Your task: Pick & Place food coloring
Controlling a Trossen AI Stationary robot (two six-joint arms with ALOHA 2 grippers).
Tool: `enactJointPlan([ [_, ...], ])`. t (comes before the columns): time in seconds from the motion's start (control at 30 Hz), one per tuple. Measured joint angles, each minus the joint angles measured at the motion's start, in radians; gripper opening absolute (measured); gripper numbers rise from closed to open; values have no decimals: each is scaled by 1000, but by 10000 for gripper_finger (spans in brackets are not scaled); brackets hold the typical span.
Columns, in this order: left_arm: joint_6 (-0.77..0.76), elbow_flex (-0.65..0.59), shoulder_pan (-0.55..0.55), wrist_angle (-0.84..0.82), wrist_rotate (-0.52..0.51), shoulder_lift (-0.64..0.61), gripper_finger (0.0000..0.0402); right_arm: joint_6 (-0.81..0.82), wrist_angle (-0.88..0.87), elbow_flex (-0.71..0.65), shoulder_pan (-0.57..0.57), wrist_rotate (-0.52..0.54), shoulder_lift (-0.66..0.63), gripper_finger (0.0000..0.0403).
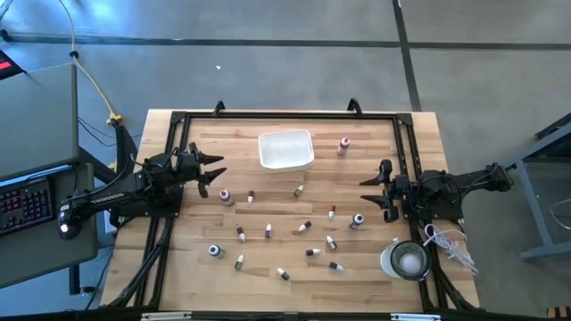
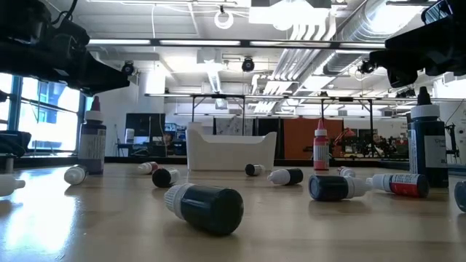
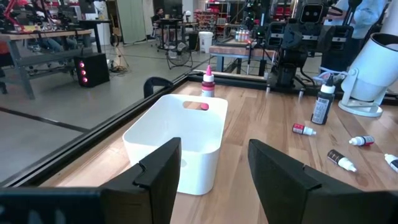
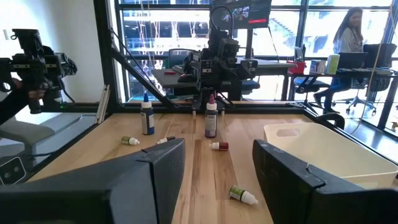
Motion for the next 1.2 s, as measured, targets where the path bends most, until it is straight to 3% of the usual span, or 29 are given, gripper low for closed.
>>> enactJointPlan([
  [0.43, 0, 0, 0, 2, -14, 0, 186, 0, 0, 0, 0, 0, 0, 183],
  [0.63, 55, -1, 0, 84, -97, 1, 186, 0, 0, 0, 0, 0, 0, 183],
  [0.83, 103, 0, 0, 92, -46, 18, 186, 0, 0, 0, 0, 0, 0, 183],
  [0.93, 149, 31, 0, 72, -61, 60, 186, 0, 0, 0, 0, 0, 0, 183],
  [1.03, 73, 93, 0, 41, -52, 141, 186, 0, 0, 0, 0, 0, 0, 183],
  [1.2, 28, 183, 0, 38, 61, 307, 186, 0, 5, 0, 0, 59, 0, 183],
])
